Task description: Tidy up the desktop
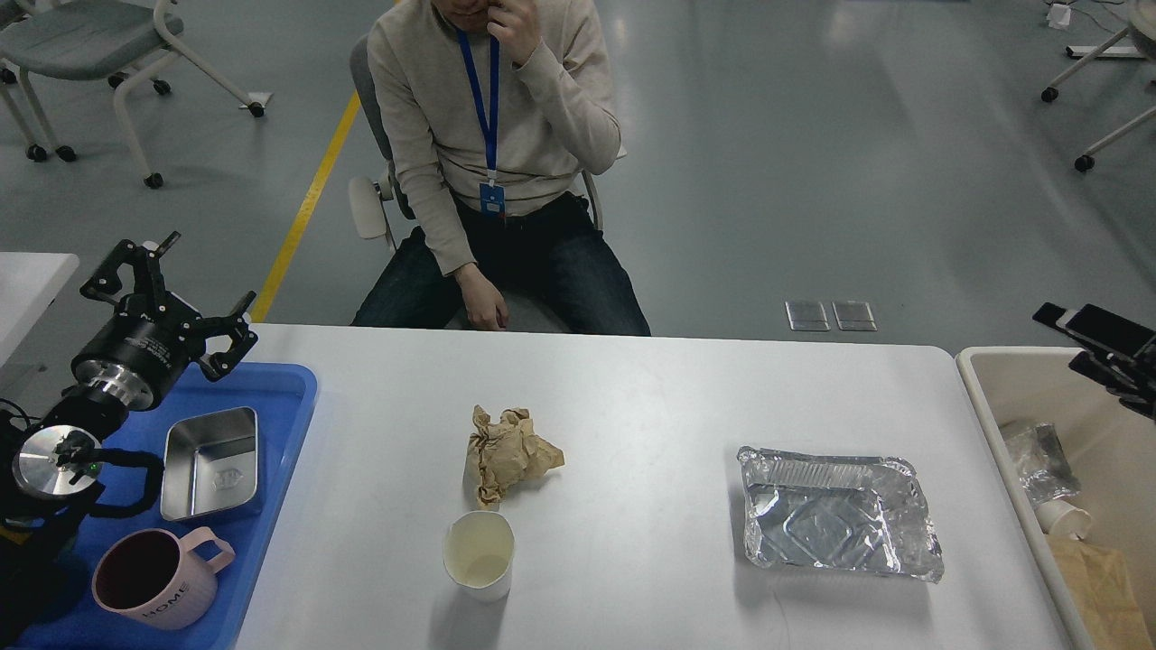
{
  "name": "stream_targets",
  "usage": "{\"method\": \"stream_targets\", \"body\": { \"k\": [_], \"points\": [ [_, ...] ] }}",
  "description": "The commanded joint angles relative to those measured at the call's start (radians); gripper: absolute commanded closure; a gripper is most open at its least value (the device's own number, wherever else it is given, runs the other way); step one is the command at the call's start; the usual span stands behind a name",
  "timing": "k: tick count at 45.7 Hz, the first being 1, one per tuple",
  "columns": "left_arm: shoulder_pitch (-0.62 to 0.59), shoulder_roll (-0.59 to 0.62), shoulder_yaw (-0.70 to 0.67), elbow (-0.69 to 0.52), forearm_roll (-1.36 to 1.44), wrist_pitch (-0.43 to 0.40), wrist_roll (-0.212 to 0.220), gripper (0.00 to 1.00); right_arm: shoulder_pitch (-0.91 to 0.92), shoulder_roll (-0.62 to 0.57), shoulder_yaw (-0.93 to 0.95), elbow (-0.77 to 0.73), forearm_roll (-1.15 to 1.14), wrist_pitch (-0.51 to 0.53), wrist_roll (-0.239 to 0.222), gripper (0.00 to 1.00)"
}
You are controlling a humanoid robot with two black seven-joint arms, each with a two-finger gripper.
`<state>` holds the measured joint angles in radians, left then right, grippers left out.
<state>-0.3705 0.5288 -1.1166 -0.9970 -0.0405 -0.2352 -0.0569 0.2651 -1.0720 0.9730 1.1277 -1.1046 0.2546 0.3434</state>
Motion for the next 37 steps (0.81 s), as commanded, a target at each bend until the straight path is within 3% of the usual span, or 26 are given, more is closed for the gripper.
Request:
{"method": "stream_targets", "body": {
  "k": [1, 5, 10, 16, 19, 37],
  "points": [
    [0.074, -0.049, -0.072, -0.002, -0.001, -0.015, 0.000, 0.03, 0.008, -0.026, 0.000, -0.077, -0.023, -0.003, 0.009, 0.00],
    [0.125, -0.090, -0.121, -0.002, -0.002, -0.044, 0.000, 0.03, 0.006, 0.026, -0.013, -0.077, -0.055, 0.002, 0.100, 0.00],
    [0.140, -0.130, -0.147, -0.002, -0.001, -0.044, -0.001, 0.03, 0.002, 0.034, -0.042, -0.026, -0.124, -0.009, 0.072, 0.00],
    [0.157, -0.139, -0.150, -0.002, 0.001, -0.046, -0.003, 0.03, 0.006, 0.021, -0.088, -0.017, -0.222, -0.029, -0.012, 0.00],
    [0.159, -0.139, -0.150, 0.000, 0.001, -0.046, -0.003, 0.03, 0.005, -0.002, -0.106, -0.012, -0.267, -0.029, -0.032, 0.00],
    [0.160, -0.171, -0.149, 0.000, 0.004, -0.036, -0.004, 0.03, -0.004, -0.114, -0.114, 0.145, -0.468, -0.075, -0.034, 0.00]
  ]
}}
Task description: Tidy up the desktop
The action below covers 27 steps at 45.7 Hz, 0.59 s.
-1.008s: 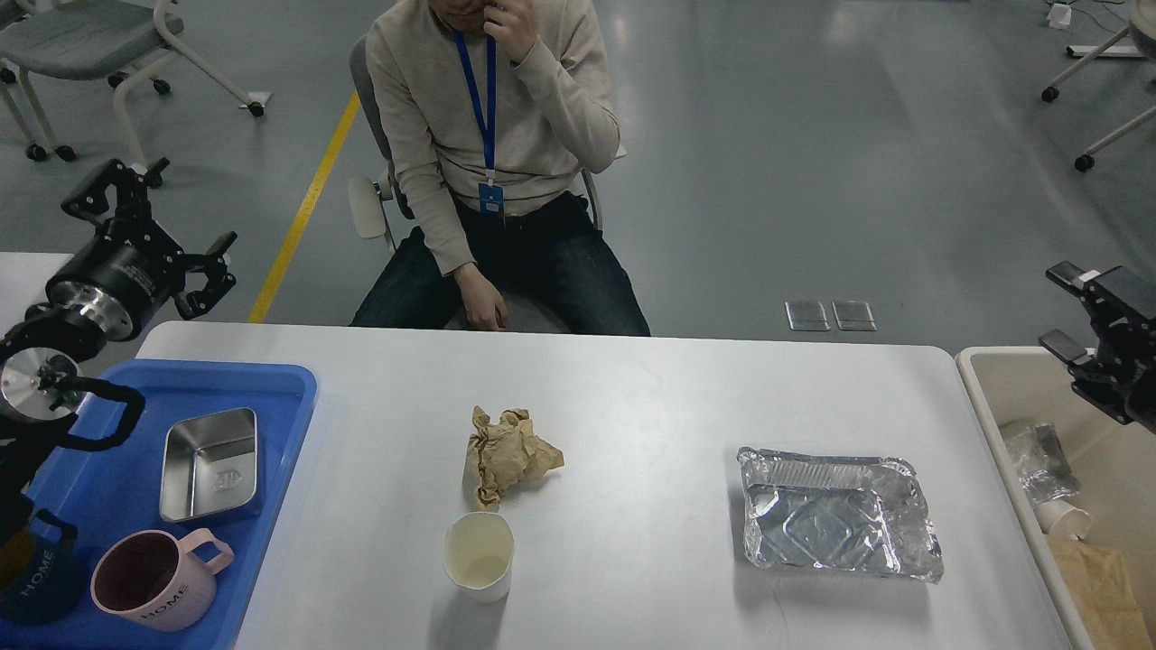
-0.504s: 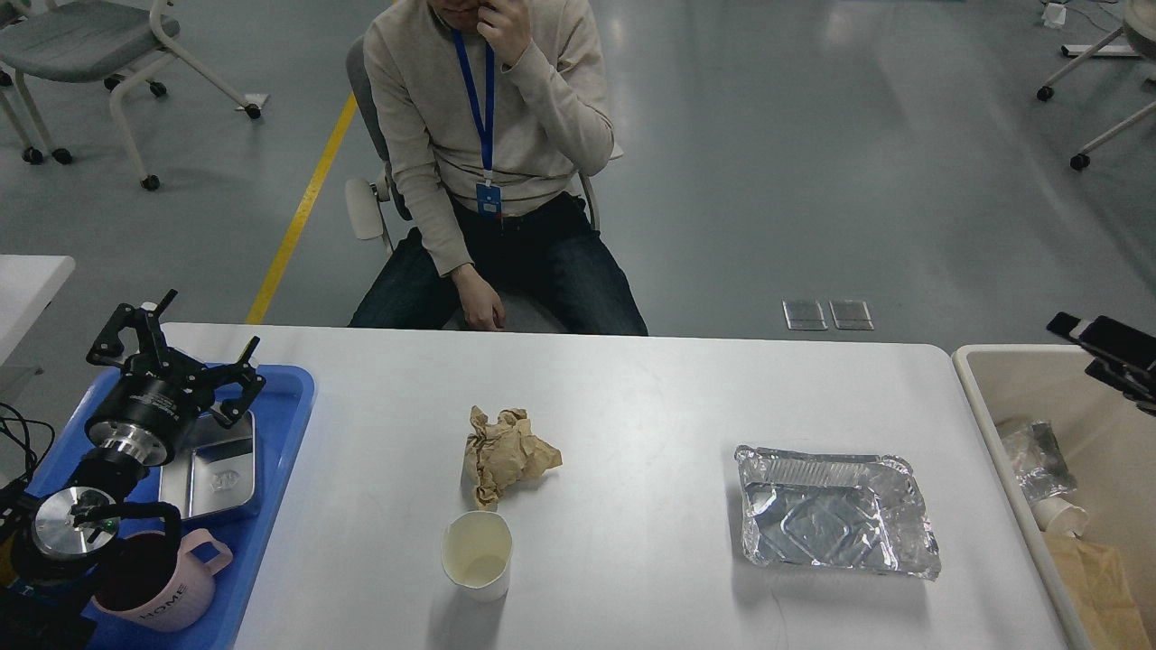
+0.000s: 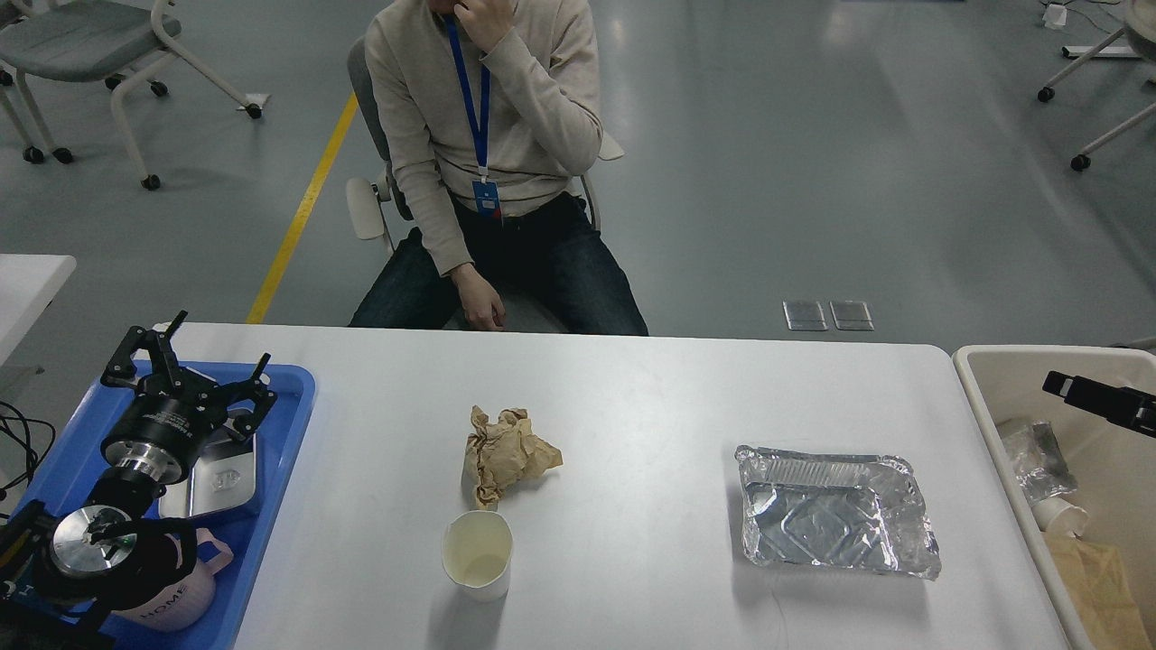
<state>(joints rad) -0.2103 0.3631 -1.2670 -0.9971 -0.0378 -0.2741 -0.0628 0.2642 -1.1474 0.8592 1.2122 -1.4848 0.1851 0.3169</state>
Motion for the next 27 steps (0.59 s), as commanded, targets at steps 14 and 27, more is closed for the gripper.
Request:
{"method": "stream_targets", "body": {
  "k": [14, 27],
  "points": [
    [0.017, -0.010, 0.003, 0.003, 0.003, 0.000, 0.001, 0.03, -0.007, -0.141, 0.000, 0.060, -0.109, -0.139, -0.004, 0.00],
    [0.012, -0.023, 0.008, 0.003, 0.007, 0.003, 0.001, 0.03, -0.026, -0.215, -0.121, 0.253, -0.118, -0.116, -0.179, 0.00]
  ]
}}
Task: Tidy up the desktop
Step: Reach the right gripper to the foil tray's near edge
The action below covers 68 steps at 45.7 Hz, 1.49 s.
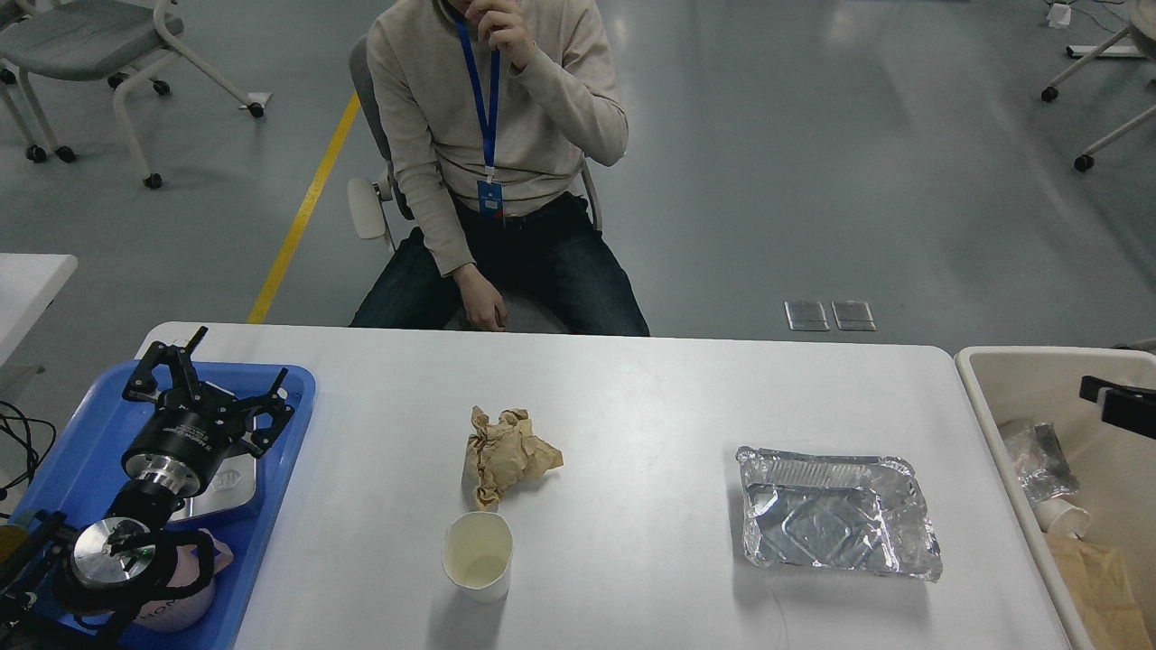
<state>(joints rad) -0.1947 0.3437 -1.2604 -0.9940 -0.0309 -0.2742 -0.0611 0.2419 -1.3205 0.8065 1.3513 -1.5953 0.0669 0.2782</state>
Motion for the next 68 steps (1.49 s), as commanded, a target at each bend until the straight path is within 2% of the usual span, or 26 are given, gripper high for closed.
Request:
{"method": "stream_targets", "body": {
  "k": [1, 3, 15, 23, 29, 34, 57, 68],
  "points": [
    [-0.003, -0.002, -0.001, 0.000, 0.002, 0.003, 0.000, 0.03, -0.006, -0.052, -0.082, 0.133, -0.014, 0.002, -0.169, 0.00],
    [0.000, -0.002, -0.001, 0.000, 0.000, 0.004, -0.002, 0.03, -0.006, -0.077, -0.110, 0.170, -0.038, 0.001, -0.192, 0.00],
    [0.001, -0.005, -0.001, 0.000, 0.003, 0.004, -0.006, 0.03, -0.001, -0.085, -0.141, 0.181, -0.080, 0.014, -0.192, 0.00],
    [0.000, -0.003, -0.001, 0.000, 0.005, 0.006, -0.010, 0.03, 0.019, 0.059, -0.142, 0.112, -0.069, 0.060, -0.194, 0.00],
    [0.000, -0.005, 0.004, 0.000, 0.006, 0.009, -0.008, 0.03, 0.083, 0.170, -0.145, 0.013, 0.023, 0.131, -0.195, 0.00],
    [-0.003, -0.003, 0.006, 0.000, 0.006, 0.009, -0.008, 0.03, 0.096, 0.237, -0.147, -0.064, 0.080, 0.151, -0.194, 0.00],
    [0.001, -0.005, 0.013, 0.000, 0.009, 0.010, -0.008, 0.03, 0.125, 0.379, -0.197, -0.101, 0.080, 0.206, -0.186, 0.00],
    [0.001, -0.006, 0.010, 0.000, 0.025, 0.010, -0.008, 0.03, 0.218, 0.452, -0.325, -0.185, 0.074, 0.211, -0.185, 0.00]
  ]
}}
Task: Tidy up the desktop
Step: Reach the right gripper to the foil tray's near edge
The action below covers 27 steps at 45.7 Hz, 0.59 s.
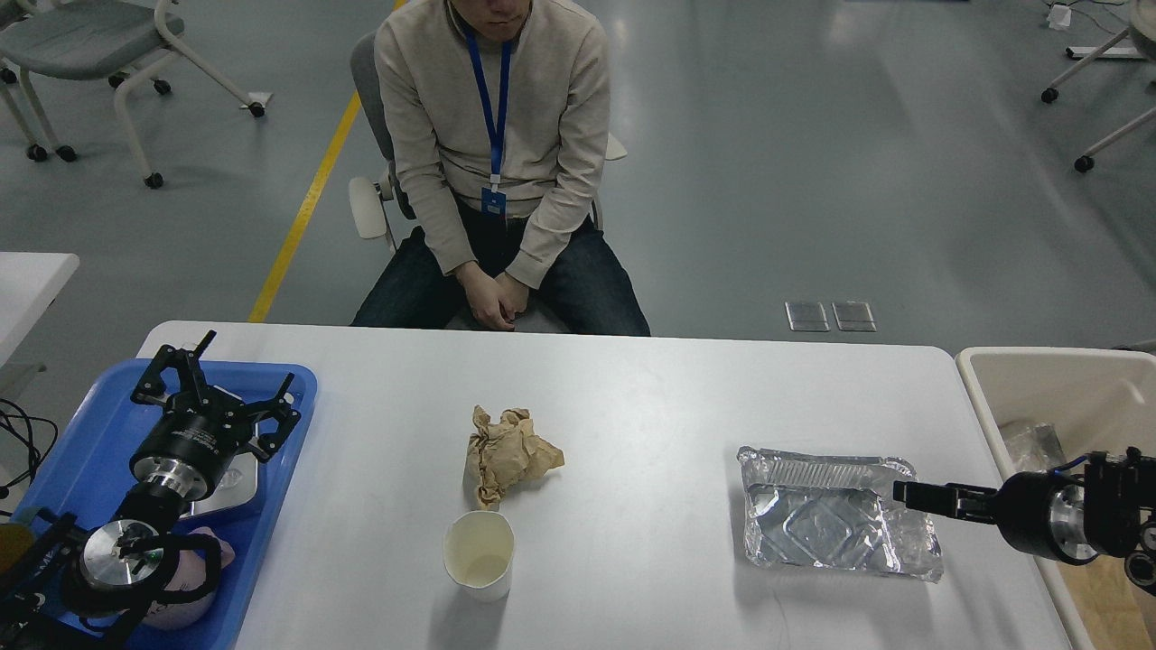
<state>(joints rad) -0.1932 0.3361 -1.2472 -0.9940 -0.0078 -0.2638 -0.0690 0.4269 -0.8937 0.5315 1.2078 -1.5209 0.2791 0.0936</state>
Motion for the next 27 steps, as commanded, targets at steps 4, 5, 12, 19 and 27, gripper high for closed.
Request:
{"method": "stream_targets", "body": {
  "k": [4, 5, 12, 19, 27],
  "points": [
    [0.009, 0.004, -0.003, 0.000, 0.002, -0.002, 0.000, 0.03, 0.039, 0.041, -0.065, -0.053, -0.004, -0.003, 0.003, 0.00],
    [0.011, 0.004, -0.005, 0.000, 0.002, 0.000, 0.000, 0.03, 0.039, 0.045, -0.067, -0.056, -0.004, -0.003, 0.008, 0.00],
    [0.015, 0.004, -0.005, 0.000, 0.003, 0.000, 0.000, 0.03, 0.039, 0.085, -0.067, -0.108, -0.041, -0.003, 0.009, 0.00],
    [0.014, 0.004, -0.005, 0.000, 0.005, 0.000, 0.000, 0.03, 0.039, 0.111, -0.068, -0.146, -0.053, -0.003, 0.011, 0.00],
    [0.015, 0.004, -0.003, 0.000, 0.005, 0.000, 0.000, 0.03, 0.041, 0.145, -0.099, -0.194, -0.065, -0.006, 0.023, 0.00]
  ]
}}
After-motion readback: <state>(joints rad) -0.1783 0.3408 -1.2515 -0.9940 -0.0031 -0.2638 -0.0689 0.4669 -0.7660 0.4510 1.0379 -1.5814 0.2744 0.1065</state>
